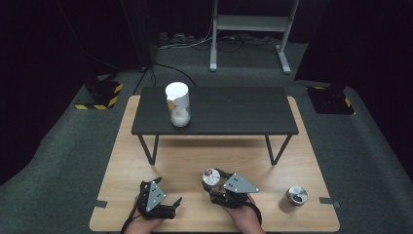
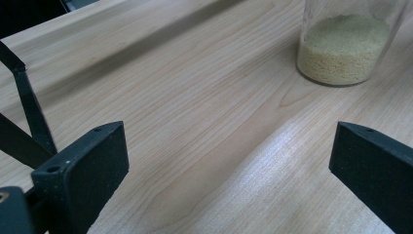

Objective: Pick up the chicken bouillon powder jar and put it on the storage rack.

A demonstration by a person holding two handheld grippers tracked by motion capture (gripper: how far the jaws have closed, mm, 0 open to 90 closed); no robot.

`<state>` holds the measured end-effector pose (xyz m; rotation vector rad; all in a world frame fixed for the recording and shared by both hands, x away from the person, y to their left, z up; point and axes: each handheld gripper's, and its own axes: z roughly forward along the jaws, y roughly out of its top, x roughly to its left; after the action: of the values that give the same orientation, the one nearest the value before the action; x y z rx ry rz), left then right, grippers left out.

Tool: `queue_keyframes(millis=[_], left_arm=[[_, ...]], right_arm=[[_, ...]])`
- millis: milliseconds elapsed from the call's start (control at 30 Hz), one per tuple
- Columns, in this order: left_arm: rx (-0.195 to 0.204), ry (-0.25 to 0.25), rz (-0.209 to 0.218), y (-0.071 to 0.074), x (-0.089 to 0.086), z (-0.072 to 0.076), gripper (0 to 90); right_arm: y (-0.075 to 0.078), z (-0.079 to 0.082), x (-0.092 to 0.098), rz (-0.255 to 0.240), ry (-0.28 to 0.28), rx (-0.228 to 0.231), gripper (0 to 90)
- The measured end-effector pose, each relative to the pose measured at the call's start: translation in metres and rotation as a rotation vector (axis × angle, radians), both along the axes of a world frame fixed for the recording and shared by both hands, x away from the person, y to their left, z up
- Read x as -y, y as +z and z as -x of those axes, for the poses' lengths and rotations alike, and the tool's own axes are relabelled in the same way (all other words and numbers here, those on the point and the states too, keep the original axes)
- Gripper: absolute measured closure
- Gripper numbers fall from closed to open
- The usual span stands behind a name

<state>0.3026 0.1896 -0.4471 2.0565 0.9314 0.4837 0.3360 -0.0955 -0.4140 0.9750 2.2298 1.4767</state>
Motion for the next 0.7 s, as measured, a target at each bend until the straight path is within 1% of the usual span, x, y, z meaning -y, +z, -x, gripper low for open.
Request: queue_keyframes(millis=[133, 300, 700], left_arm=[[0.001, 0.000, 0.001, 0.000, 0.000, 0.000, 1.1], [0.000, -0.003, 0.001, 0.000, -0.001, 0.000, 1.1], [0.001, -0.009, 0.003, 0.000, -0.001, 0.000, 1.1]], right_arm=[[0.001, 0.000, 0.000, -0.002, -0.009, -0.003, 35.1], [0.007, 0.003, 0.003, -0.011, -0.028, 0.021, 35.1], [0.023, 0.007, 0.015, -0.019, -0.057, 0.057, 35.0]])
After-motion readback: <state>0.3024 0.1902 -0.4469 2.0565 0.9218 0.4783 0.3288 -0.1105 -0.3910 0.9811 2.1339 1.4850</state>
